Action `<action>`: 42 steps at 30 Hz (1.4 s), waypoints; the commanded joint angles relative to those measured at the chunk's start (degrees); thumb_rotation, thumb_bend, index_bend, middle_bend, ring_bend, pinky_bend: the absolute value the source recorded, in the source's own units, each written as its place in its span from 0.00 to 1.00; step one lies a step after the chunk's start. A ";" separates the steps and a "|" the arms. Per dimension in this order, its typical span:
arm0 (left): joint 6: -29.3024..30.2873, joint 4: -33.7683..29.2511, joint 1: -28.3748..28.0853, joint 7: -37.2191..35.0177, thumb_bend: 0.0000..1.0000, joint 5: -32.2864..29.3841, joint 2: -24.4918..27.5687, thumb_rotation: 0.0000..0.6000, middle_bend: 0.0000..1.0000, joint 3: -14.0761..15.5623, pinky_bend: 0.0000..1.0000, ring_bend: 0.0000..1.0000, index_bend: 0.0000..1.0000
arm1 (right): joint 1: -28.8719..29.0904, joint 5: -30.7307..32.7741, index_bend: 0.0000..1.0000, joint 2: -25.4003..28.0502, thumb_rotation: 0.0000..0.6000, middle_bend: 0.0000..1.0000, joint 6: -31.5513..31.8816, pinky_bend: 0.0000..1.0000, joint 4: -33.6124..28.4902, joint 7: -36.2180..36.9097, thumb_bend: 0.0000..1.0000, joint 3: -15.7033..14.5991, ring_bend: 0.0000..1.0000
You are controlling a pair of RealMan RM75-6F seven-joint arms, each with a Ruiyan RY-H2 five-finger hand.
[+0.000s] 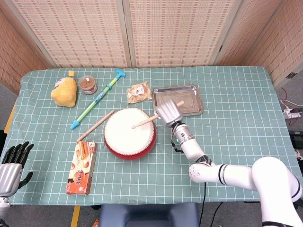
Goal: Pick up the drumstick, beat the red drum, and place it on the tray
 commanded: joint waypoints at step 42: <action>0.03 -0.03 0.06 0.16 0.26 -0.18 -0.03 1.00 0.00 -0.16 0.00 0.00 0.00 | -3.72 -16.67 1.00 -2.60 1.00 1.00 -1.65 1.00 7.31 9.08 0.90 1.07 1.00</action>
